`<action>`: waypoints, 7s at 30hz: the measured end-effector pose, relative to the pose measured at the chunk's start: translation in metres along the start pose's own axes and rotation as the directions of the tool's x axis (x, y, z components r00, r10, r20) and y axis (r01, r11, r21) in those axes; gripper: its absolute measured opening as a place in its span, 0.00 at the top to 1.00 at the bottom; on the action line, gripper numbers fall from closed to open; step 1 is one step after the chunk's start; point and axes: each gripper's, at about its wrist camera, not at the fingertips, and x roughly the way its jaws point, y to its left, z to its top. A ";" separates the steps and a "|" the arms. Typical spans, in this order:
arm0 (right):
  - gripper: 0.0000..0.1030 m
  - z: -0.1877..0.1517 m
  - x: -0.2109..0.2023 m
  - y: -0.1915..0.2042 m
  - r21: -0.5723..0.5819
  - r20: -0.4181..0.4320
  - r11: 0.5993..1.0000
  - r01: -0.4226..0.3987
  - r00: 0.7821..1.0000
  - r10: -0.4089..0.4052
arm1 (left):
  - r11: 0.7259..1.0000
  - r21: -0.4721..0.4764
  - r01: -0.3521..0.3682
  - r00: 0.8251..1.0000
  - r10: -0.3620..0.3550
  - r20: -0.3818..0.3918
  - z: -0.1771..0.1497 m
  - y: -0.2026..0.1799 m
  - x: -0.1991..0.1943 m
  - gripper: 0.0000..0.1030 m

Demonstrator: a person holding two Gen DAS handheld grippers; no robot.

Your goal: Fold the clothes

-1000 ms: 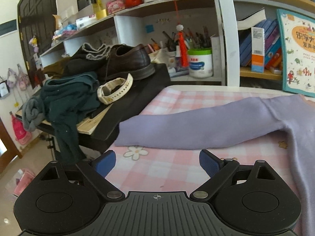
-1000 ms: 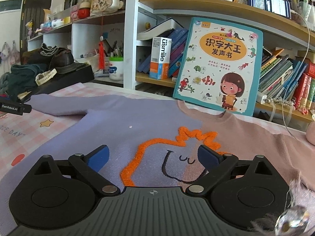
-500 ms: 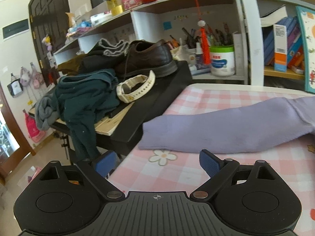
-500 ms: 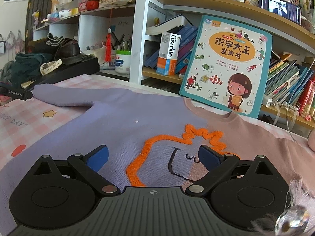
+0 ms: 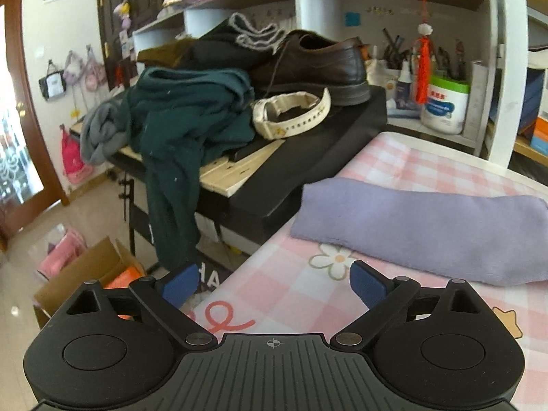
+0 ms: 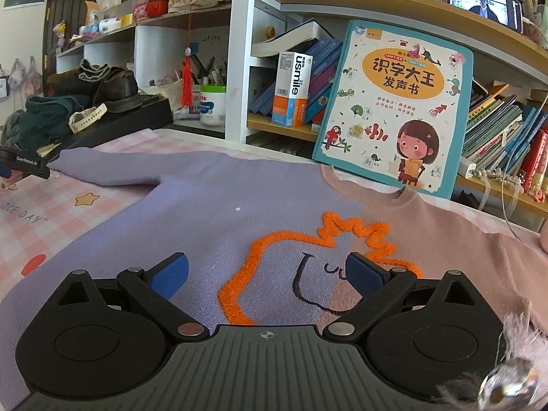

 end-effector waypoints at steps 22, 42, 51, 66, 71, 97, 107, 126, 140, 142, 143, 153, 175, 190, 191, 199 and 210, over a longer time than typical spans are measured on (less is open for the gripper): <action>0.04 0.001 0.002 -0.001 0.000 -0.012 1.000 -0.013 1.000 0.013 | 0.987 -0.142 0.075 0.997 -0.079 -0.025 0.002 0.013 0.013 0.05; 0.04 0.001 0.001 0.000 -0.004 -0.009 1.000 -0.007 1.000 0.007 | 0.987 -0.143 0.069 0.997 -0.073 -0.024 0.002 0.013 0.013 0.05; 0.04 0.001 0.001 0.001 -0.005 -0.012 1.000 -0.010 1.000 0.010 | 0.985 -0.151 0.079 0.996 -0.082 -0.016 0.002 0.014 0.012 0.07; 0.04 0.001 0.003 0.000 0.000 -0.022 1.000 -0.021 1.000 0.021 | 0.972 -0.147 0.184 0.983 -0.181 0.032 0.006 0.009 0.013 0.07; 0.04 0.001 0.003 -0.001 0.004 -0.020 1.000 -0.018 1.000 0.018 | 0.967 -0.145 0.208 0.978 -0.205 0.036 0.013 -0.005 0.022 0.15; 0.04 0.000 0.002 -0.003 0.017 -0.023 1.000 -0.022 0.999 0.022 | 0.915 -0.240 0.325 0.945 -0.320 0.063 0.025 -0.020 0.027 0.86; 0.01 0.001 0.003 -0.003 0.016 -0.031 1.000 -0.023 0.999 0.023 | 0.861 -0.348 0.372 0.925 -0.377 0.056 0.018 -0.007 0.044 0.91; 0.01 -0.047 -0.070 -0.087 0.190 -0.093 0.933 0.307 0.951 -0.294 | 0.829 -0.188 0.527 0.846 -0.492 0.205 0.058 -0.043 -0.026 0.92; 0.01 -0.066 -0.088 -0.102 0.244 -0.165 0.913 0.326 0.942 -0.292 | 0.660 0.072 0.748 0.638 -0.745 0.194 0.090 -0.180 -0.090 0.94; 0.01 -0.065 -0.087 -0.099 0.225 -0.165 0.920 0.321 0.943 -0.288 | 0.624 0.089 0.776 0.604 -0.776 0.183 0.091 -0.203 -0.097 0.94; 0.01 -0.065 -0.087 -0.098 0.217 -0.164 0.923 0.319 0.944 -0.288 | 0.607 0.096 0.789 0.587 -0.790 0.174 0.091 -0.215 -0.100 0.94; 0.01 -0.065 -0.090 -0.101 0.240 -0.142 0.922 0.305 0.950 -0.277 | 0.489 0.138 0.861 0.484 -0.872 0.072 0.076 -0.304 -0.118 0.94; 0.01 -0.064 -0.084 -0.097 0.211 -0.170 0.935 0.287 0.952 -0.254 | 0.420 0.228 0.879 0.451 -0.887 -0.104 0.019 -0.360 -0.125 0.36; 0.01 -0.063 -0.081 -0.092 0.180 -0.191 0.934 0.307 0.943 -0.273 | 0.670 0.416 0.615 0.752 -0.657 -0.053 -0.021 -0.226 -0.113 0.35; 0.01 -0.063 -0.080 -0.092 0.177 -0.190 0.934 0.309 0.942 -0.276 | 0.690 0.408 0.599 0.769 -0.637 -0.053 -0.024 -0.216 -0.108 0.35; 0.01 -0.065 -0.085 -0.098 0.212 -0.178 0.918 0.336 0.937 -0.302 | 0.739 0.344 0.579 0.804 -0.587 -0.091 -0.037 -0.168 -0.090 0.37; 0.26 -0.077 -0.103 -0.129 0.359 -0.214 0.847 0.393 0.918 -0.335 | 0.718 0.306 0.626 0.773 -0.623 -0.120 -0.041 -0.163 -0.074 0.71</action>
